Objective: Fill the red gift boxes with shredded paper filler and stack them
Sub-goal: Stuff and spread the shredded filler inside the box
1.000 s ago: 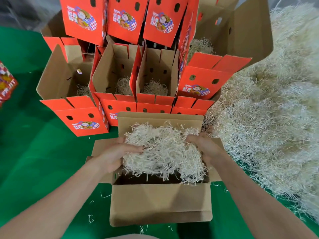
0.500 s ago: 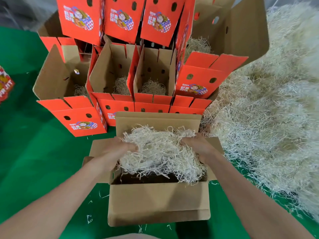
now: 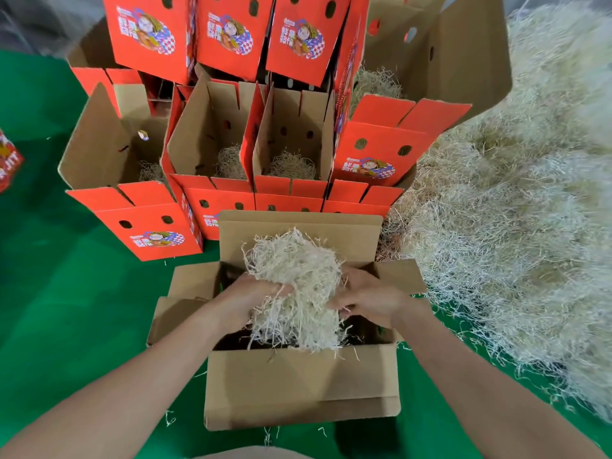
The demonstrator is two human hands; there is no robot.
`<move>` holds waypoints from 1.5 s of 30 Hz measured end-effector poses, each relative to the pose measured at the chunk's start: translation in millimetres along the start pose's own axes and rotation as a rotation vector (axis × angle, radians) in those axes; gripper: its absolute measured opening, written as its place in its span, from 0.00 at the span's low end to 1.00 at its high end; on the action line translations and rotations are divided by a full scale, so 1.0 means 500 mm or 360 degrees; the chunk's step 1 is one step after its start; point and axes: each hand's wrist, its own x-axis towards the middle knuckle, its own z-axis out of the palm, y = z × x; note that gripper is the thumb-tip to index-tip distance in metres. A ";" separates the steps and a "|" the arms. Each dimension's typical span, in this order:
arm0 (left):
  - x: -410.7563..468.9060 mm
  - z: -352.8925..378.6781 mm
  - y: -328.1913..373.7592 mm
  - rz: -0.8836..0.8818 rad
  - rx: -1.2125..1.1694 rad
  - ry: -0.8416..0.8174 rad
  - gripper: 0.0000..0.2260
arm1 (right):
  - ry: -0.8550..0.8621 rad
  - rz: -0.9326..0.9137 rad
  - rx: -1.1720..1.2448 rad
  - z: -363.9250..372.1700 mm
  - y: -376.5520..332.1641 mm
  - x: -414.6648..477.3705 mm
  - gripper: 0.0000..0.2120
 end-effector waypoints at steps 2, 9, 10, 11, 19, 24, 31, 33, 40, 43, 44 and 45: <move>-0.012 0.023 0.005 -0.0013 0.0065 -0.0227 0.37 | 0.0162 -0.0036 -0.0130 0.032 -0.001 0.018 0.31; -0.017 -0.023 0.007 0.0004 -0.0007 0.0436 0.36 | 0.0500 -0.0070 0.0151 -0.038 -0.004 -0.026 0.27; -0.022 -0.039 0.007 -0.0025 -0.0045 0.0459 0.34 | 0.0560 -0.0061 0.0223 -0.054 0.000 -0.035 0.27; -0.030 -0.051 0.007 -0.0031 -0.0068 0.0474 0.31 | 0.0598 -0.0060 0.0266 -0.065 0.007 -0.037 0.31; -0.039 -0.007 0.025 -0.0032 -0.0150 0.0135 0.22 | 0.0098 -0.0087 0.0242 -0.014 0.006 -0.031 0.53; -0.046 0.023 0.029 -0.0094 -0.0200 -0.0200 0.30 | 0.0302 -0.0188 0.0035 0.043 0.007 -0.003 0.29; -0.030 0.013 0.016 -0.0046 -0.0016 0.0306 0.22 | 0.0662 -0.0144 0.0209 0.010 -0.008 -0.002 0.33; -0.023 -0.023 0.013 -0.0107 0.0024 0.0358 0.27 | 0.0731 -0.0169 0.0270 -0.033 -0.005 -0.013 0.33; -0.032 -0.017 0.015 -0.0096 -0.0067 0.0194 0.21 | 0.0236 -0.0110 0.0337 -0.021 0.008 -0.023 0.39; -0.043 0.025 0.017 -0.0022 -0.0046 -0.0123 0.21 | 0.0095 -0.0165 0.0156 0.026 0.016 -0.001 0.28; -0.041 0.042 0.012 0.0004 0.0009 -0.0130 0.22 | 0.0125 -0.0176 0.0101 0.044 0.015 0.005 0.24; -0.039 0.054 0.008 0.0030 0.0068 -0.0085 0.23 | 0.0189 -0.0181 0.0053 0.055 0.017 0.010 0.23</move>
